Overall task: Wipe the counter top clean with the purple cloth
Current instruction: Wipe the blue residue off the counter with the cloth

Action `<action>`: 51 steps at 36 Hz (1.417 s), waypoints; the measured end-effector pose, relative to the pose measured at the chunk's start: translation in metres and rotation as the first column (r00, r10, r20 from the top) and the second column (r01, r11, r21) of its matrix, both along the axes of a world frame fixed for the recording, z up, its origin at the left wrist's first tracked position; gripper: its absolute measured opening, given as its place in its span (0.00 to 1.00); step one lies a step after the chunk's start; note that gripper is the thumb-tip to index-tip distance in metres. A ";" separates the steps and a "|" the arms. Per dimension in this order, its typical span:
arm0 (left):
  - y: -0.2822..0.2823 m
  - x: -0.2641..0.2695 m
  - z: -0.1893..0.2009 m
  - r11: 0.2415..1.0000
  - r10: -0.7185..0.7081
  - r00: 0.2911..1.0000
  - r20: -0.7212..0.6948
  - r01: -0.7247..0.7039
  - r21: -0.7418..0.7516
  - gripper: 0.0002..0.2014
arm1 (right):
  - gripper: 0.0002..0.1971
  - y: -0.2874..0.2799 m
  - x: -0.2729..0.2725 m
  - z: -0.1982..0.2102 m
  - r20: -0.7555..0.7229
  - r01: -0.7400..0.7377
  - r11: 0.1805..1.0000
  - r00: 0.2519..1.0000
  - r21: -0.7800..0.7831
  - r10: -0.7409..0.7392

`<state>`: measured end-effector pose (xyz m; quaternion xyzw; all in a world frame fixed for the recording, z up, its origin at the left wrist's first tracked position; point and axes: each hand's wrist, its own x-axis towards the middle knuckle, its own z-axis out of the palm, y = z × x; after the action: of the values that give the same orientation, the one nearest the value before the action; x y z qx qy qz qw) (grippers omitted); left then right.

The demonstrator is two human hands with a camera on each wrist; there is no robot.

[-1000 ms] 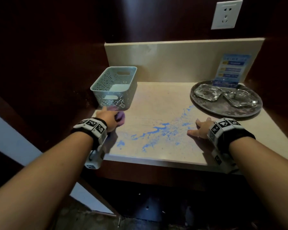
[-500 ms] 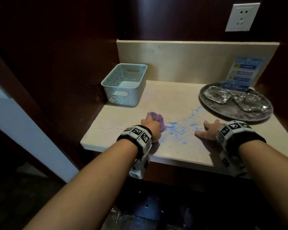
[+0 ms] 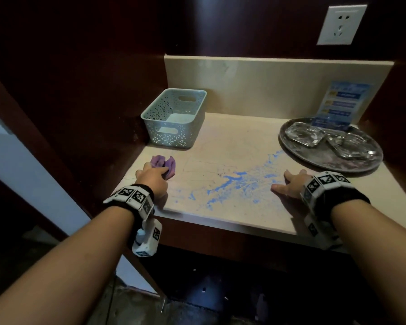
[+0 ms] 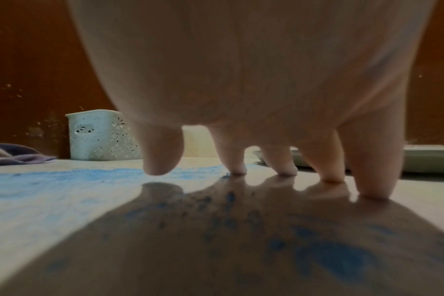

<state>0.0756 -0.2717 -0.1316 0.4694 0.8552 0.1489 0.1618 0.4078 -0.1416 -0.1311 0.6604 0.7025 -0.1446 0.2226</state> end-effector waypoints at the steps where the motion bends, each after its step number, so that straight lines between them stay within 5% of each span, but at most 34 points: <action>1: 0.000 0.002 -0.001 1.000 -0.005 1.000 0.011 0.005 0.009 0.20 | 0.48 0.001 0.000 -0.001 0.003 -0.004 1.000 1.000 0.002 0.004; 8: 0.001 0.025 -0.002 1.000 0.023 0.999 0.027 -0.022 -0.010 0.17 | 0.49 0.002 -0.001 -0.004 0.016 -0.011 1.000 1.000 0.019 0.011; 24: 0.020 0.159 0.004 0.970 -0.243 0.960 0.142 0.242 0.027 0.17 | 0.50 0.000 -0.002 -0.001 0.032 -0.027 1.000 0.999 0.007 0.027; 31: 0.018 0.098 0.008 0.975 -0.145 0.988 0.053 0.133 0.179 0.14 | 0.49 0.001 0.001 0.000 0.012 -0.036 0.999 0.999 -0.001 0.036; 37: -0.006 0.037 0.004 0.998 0.042 0.998 -0.043 -0.040 0.051 0.20 | 0.49 -0.001 -0.002 0.001 0.004 -0.055 0.998 0.998 0.013 0.055; 51: 0.012 0.154 -0.005 0.988 -0.142 0.988 0.058 0.138 0.073 0.20 | 0.45 -0.007 -0.002 0.008 0.026 -0.056 0.998 0.998 0.013 0.055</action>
<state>0.2293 -0.2593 -0.1363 0.5287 0.8089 0.1812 0.1826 0.4055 -0.1484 -0.1232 0.6441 0.7185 -0.1249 0.2309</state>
